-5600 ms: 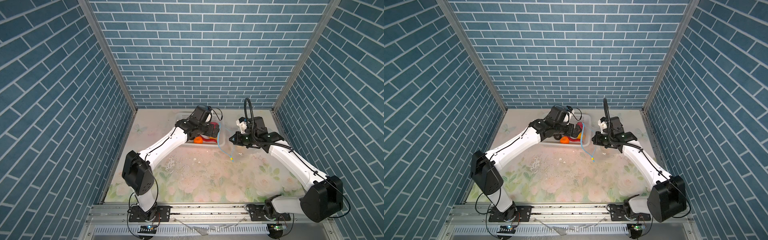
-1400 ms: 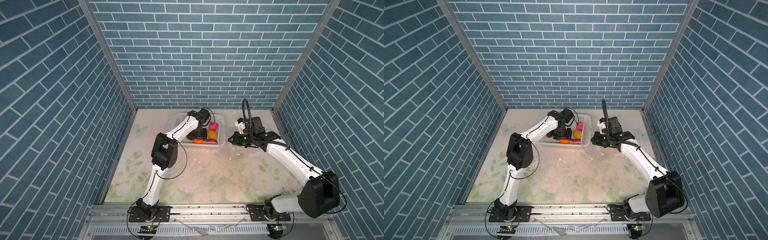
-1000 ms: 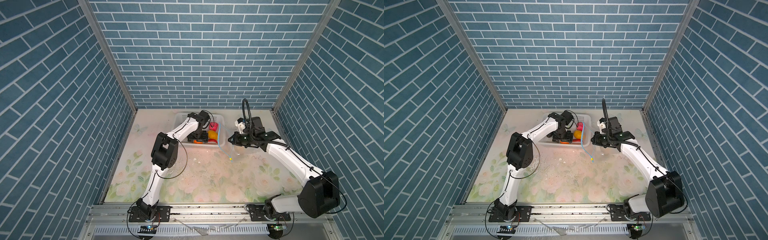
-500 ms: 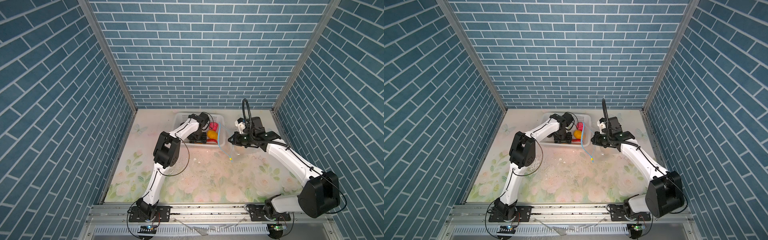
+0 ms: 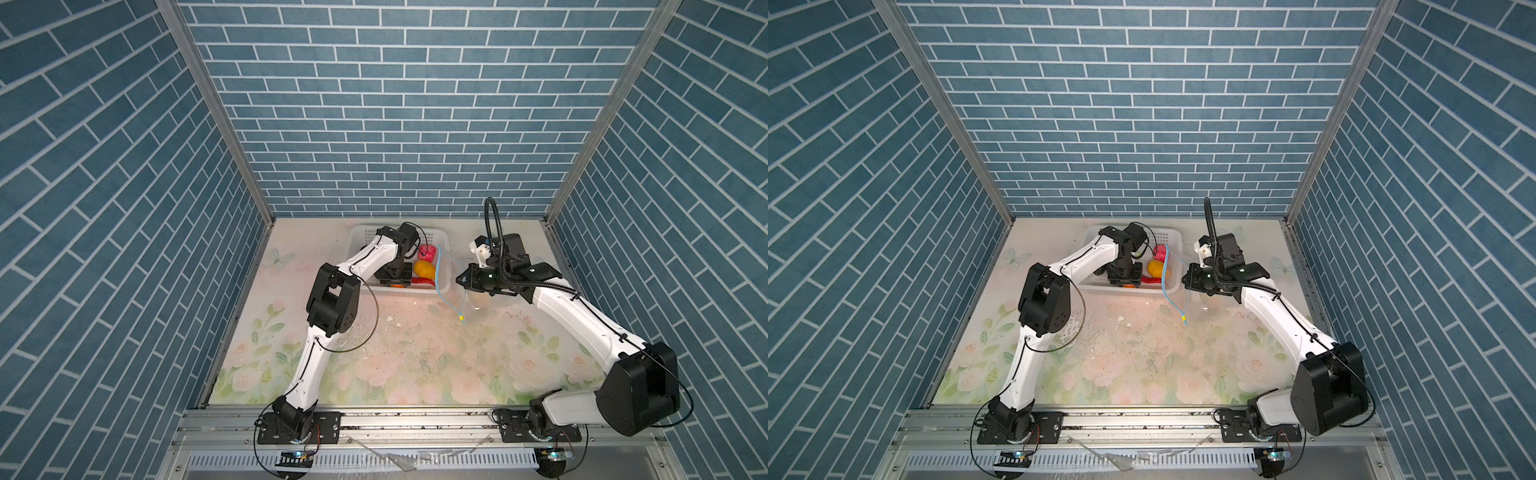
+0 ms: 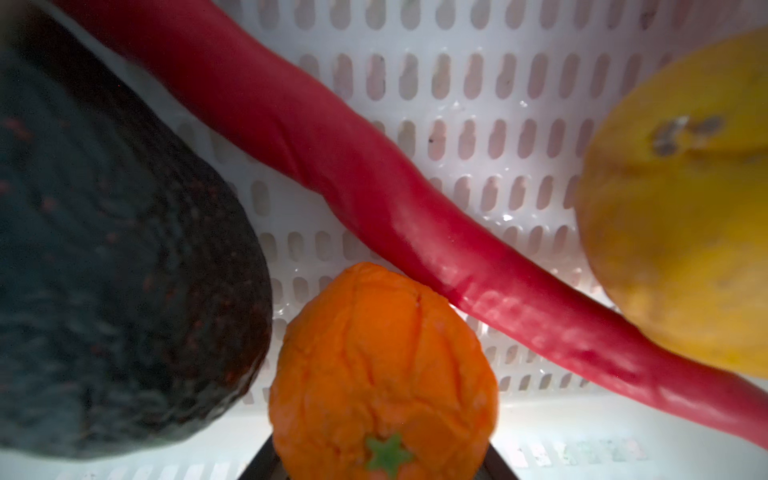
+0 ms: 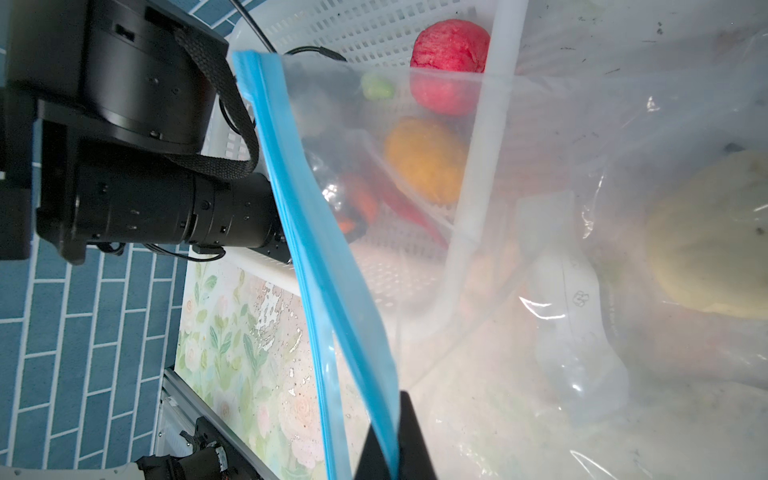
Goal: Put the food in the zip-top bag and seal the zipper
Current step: 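Lower the left gripper onto the orange and close on it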
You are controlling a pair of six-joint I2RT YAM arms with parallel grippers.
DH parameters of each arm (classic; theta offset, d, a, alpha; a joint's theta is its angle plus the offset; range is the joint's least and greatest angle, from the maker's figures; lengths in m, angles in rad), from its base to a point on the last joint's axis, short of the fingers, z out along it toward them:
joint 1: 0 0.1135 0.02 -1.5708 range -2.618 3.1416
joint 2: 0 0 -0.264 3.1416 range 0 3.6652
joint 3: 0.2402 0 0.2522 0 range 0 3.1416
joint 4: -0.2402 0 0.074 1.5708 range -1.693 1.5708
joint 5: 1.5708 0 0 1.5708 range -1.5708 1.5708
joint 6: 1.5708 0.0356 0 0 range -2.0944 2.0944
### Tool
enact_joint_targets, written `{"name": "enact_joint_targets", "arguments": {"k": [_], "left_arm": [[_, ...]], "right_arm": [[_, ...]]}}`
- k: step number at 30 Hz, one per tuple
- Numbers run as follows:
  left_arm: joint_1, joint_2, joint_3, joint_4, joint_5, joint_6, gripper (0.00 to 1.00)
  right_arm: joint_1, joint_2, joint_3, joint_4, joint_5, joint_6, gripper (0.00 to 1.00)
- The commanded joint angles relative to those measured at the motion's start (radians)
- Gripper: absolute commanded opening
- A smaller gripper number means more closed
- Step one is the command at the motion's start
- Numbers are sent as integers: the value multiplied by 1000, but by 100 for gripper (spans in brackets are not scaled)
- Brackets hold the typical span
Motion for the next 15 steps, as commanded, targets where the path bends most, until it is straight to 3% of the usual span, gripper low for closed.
{"name": "enact_joint_targets", "arguments": {"k": [1,15], "left_arm": [[6,-55,21,-25,-11,1,54],[5,-52,2,11,-13,8,52]], "right_arm": [[-4,-6,-5,1,5,15,0],[-3,-10,-9,2,7,18,0]]}}
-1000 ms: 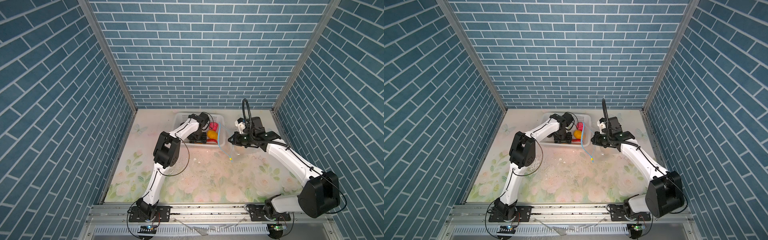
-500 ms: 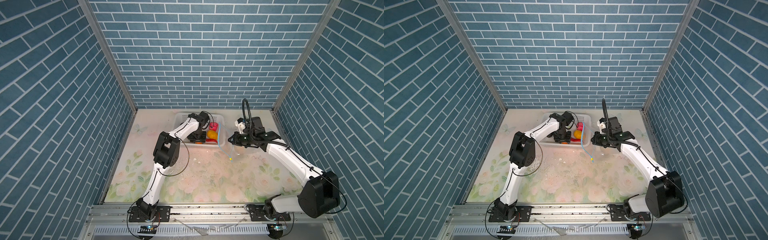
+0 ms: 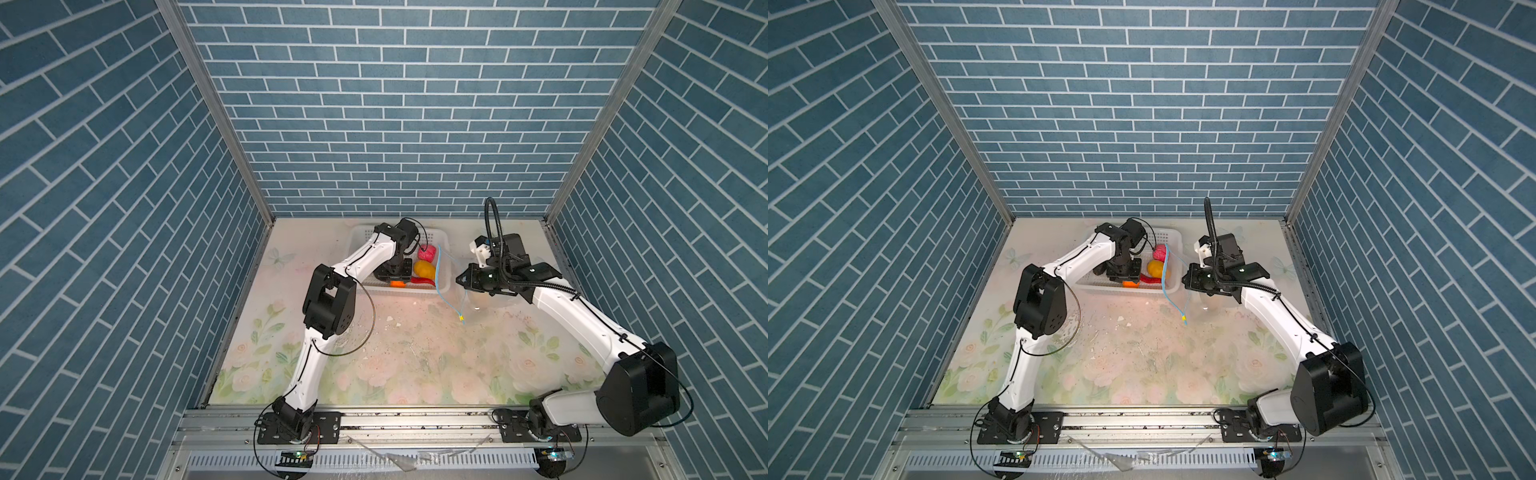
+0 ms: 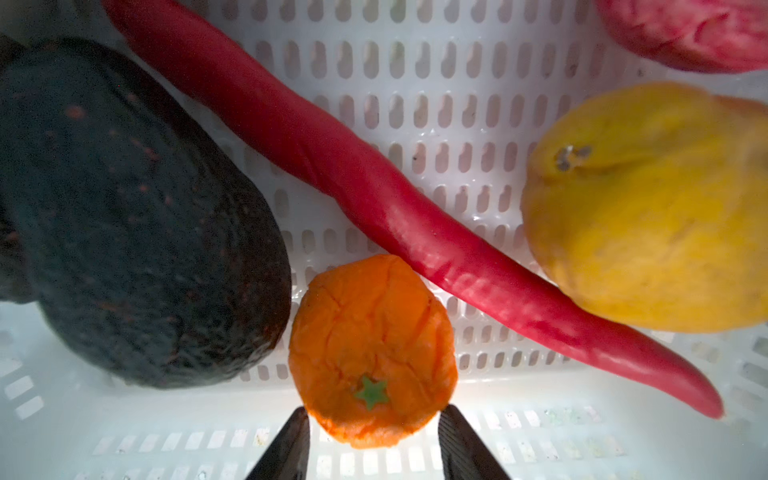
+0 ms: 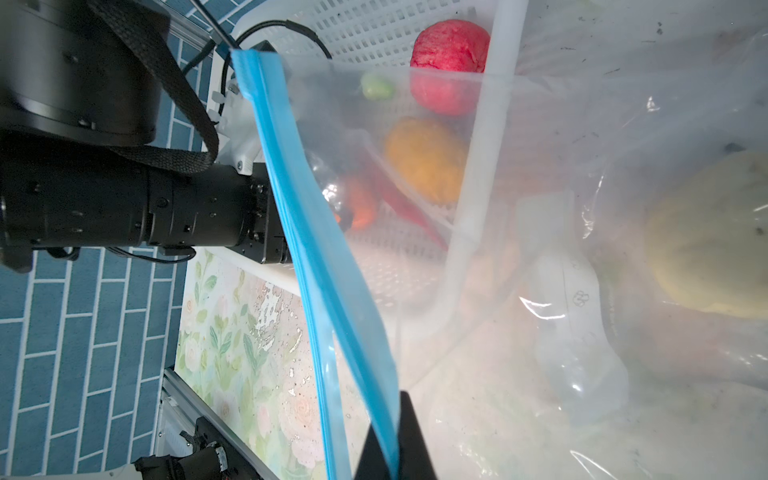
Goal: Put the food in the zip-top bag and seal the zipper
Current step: 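Lower the left gripper onto the orange and close on it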
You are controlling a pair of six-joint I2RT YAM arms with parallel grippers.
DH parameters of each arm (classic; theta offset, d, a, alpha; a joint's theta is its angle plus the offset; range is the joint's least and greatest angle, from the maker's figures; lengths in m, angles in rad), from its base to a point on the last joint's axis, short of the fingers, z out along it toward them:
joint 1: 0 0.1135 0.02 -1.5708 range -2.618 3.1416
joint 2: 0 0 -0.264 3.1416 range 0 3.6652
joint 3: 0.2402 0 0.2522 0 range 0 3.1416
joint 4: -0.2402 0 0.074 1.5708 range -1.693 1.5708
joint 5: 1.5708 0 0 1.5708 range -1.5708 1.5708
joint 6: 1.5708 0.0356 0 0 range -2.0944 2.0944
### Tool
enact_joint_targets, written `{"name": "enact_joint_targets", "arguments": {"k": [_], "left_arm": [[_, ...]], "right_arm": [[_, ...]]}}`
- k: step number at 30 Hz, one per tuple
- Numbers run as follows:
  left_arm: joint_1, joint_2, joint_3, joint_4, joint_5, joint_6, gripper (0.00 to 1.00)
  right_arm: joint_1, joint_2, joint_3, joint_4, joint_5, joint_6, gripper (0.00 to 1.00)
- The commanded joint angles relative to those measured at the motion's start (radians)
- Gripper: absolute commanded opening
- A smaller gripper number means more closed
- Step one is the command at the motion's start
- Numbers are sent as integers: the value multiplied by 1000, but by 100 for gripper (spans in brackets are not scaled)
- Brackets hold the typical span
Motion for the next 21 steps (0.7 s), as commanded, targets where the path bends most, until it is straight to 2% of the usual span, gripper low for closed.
{"name": "enact_joint_targets", "arguments": {"k": [1,3,8,10,12,17,21], "left_arm": [[6,-1,2,7,-3,9,53],[5,14,5,14,3,16,57],[5,87,57,5,10,23,77],[6,118,88,-10,11,26,78],[6,139,113,-19,9,26,75],[7,136,123,-33,-14,27,56],[7,110,108,-38,-28,26,47]], "right_arm": [[-3,-10,-8,2,7,16,0],[-3,-10,-9,3,7,16,0],[-3,-4,-7,6,2,16,0],[-3,-5,-6,4,2,17,0],[-3,-7,-6,1,5,15,0],[-2,-10,4,-12,14,10,0],[-3,-6,8,-11,13,8,0]]}}
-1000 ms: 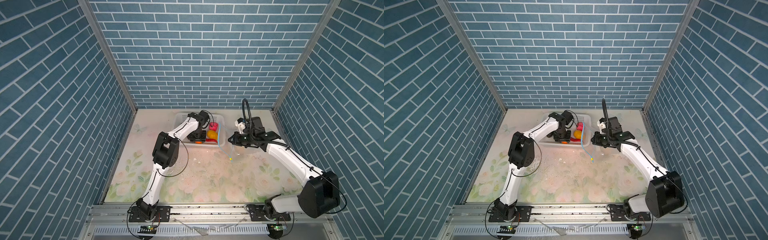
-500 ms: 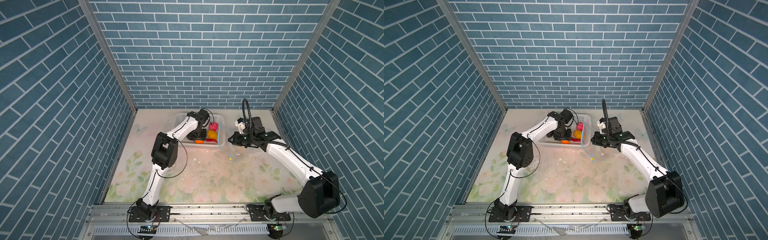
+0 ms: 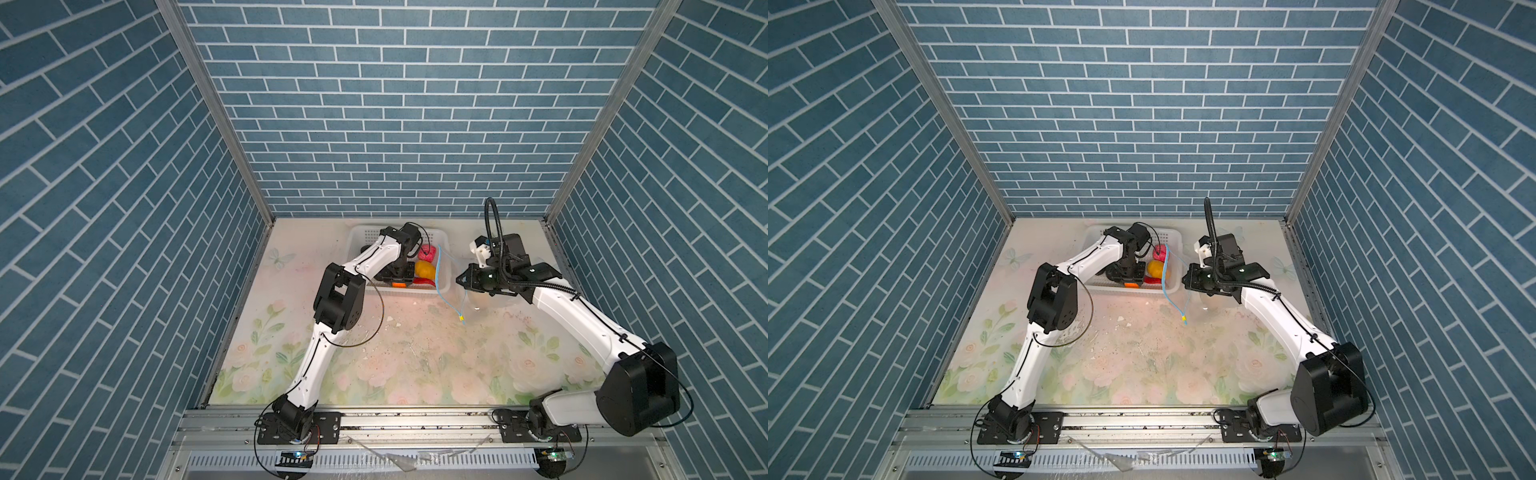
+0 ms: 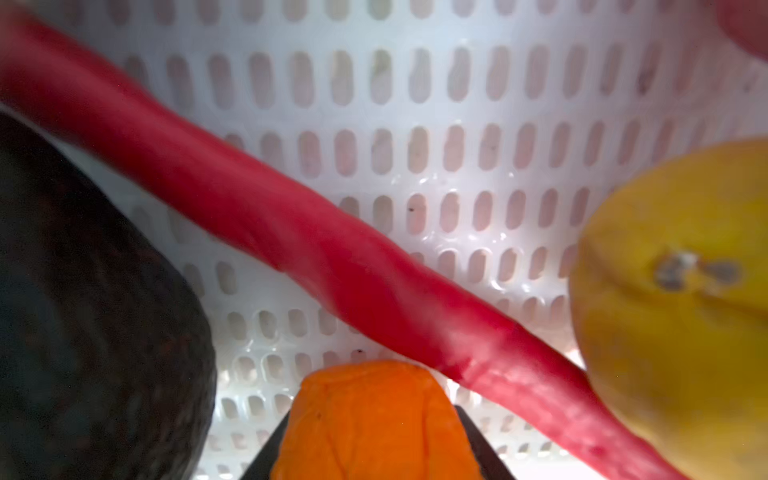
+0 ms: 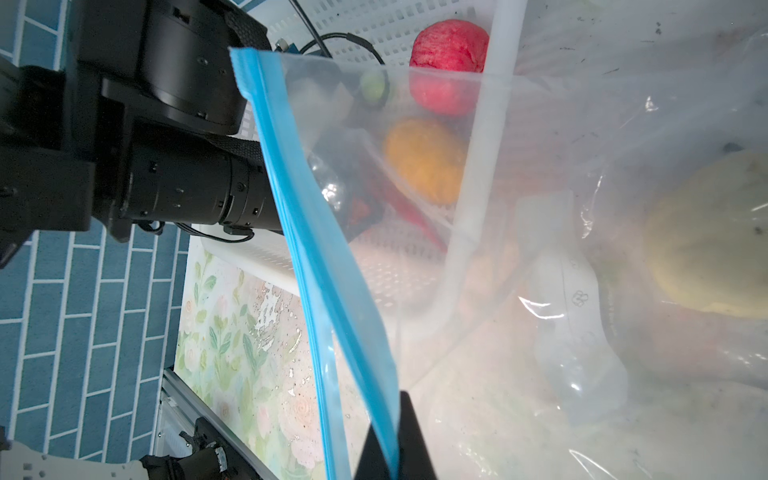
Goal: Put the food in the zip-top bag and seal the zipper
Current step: 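Lower the left gripper onto the orange and close on it, then lift the orange and carry it to the bag mouth held by right gripper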
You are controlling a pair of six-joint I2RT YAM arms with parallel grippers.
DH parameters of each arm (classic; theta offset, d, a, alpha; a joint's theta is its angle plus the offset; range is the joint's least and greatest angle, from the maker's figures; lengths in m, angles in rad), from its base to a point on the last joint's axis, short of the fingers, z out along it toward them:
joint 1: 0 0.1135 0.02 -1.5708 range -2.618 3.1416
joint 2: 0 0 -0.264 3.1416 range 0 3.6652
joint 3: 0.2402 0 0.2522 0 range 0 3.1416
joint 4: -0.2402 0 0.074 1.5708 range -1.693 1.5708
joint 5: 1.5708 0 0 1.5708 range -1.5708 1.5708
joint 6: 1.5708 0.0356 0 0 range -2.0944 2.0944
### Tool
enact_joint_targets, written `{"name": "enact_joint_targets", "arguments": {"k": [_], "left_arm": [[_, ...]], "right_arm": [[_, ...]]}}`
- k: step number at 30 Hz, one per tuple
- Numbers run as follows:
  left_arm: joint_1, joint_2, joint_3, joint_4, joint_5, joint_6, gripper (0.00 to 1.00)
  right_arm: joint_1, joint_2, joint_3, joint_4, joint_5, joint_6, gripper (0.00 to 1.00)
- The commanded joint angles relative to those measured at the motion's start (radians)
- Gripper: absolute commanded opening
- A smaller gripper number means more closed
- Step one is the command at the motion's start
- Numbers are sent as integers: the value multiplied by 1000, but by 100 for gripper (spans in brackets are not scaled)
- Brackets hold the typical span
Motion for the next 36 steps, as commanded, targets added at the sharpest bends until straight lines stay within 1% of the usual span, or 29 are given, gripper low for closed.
{"name": "enact_joint_targets", "arguments": {"k": [1,8,13,16,21,26,31,36], "left_arm": [[6,-38,4,-34,-25,5,46],[7,-84,14,-49,-22,3,41],[6,-157,-10,-39,0,4,39],[3,-225,-73,1,30,7,38],[-9,-353,-210,103,112,18,37],[-39,-482,-329,209,189,48,36],[-71,-592,-438,313,235,78,36],[-81,-693,-579,472,327,78,36]], "right_arm": [[-4,-3,9,-9,10,9,0],[-3,-1,17,-11,8,9,0],[-3,1,28,-16,9,6,0],[-3,3,35,-19,10,6,0],[-3,14,50,-28,16,5,0],[-3,27,66,-29,16,4,0],[-3,36,79,-32,17,7,0],[-5,44,95,-36,17,8,0]]}}
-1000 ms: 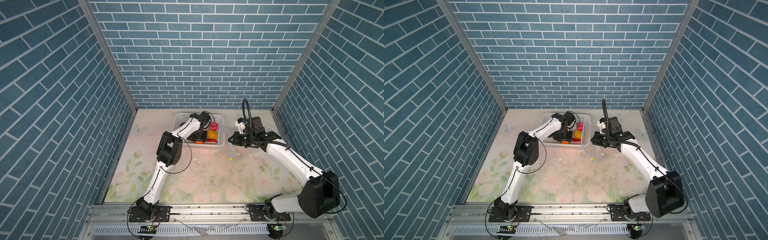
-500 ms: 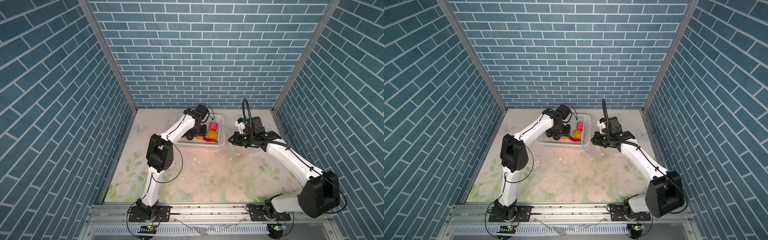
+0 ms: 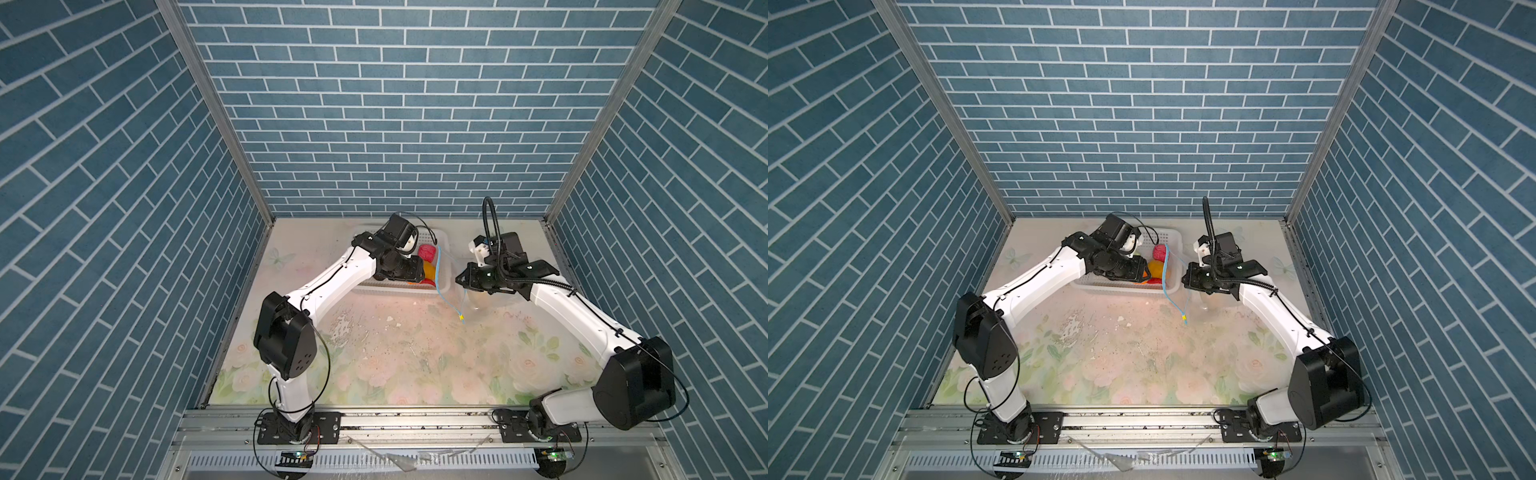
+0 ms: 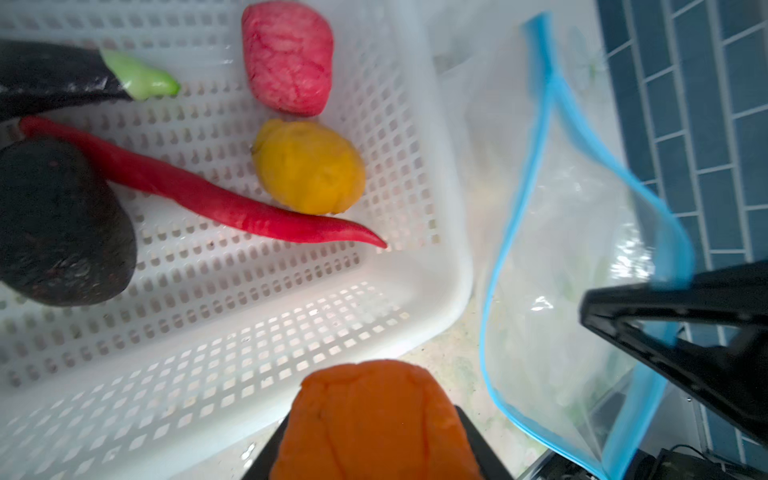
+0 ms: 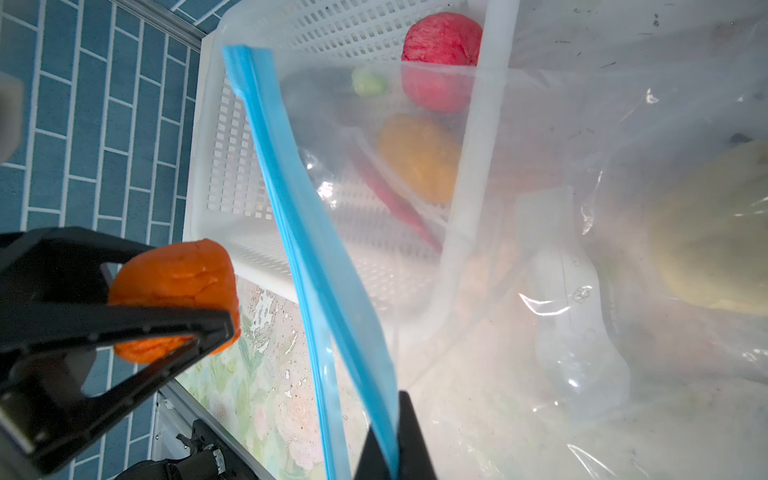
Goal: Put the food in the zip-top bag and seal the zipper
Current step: 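Lift the orange and carry it to the bag mouth held by right gripper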
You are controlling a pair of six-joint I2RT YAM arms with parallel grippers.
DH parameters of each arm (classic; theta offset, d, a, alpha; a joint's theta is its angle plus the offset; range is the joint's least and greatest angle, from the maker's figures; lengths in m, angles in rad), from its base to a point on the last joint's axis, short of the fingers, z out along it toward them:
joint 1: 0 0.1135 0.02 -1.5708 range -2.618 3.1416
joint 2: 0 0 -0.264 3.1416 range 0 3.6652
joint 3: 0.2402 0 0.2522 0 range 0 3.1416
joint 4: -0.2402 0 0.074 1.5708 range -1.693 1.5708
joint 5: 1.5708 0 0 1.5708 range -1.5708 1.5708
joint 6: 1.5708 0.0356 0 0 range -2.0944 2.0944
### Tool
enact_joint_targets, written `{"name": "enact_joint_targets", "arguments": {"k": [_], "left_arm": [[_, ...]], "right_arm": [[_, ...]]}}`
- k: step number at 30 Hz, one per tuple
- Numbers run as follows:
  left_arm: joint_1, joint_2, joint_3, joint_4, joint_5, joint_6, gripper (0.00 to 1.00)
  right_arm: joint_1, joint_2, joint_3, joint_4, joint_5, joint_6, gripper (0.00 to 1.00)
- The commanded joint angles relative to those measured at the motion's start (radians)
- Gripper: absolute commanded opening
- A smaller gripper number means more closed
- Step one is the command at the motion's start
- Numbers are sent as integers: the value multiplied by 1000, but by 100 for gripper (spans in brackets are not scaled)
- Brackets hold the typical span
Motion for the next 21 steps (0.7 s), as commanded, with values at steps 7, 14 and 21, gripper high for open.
{"name": "enact_joint_targets", "arguments": {"k": [7,14,21], "left_arm": [[-25,-121,-143,309,205,-10,33],[-75,-90,-139,408,213,-15,34],[-91,7,-103,390,191,-16,34]], "right_arm": [[-5,21,83,-23,7,6,0],[-5,19,93,-28,6,7,0],[-5,-1,104,-40,7,13,0]]}}
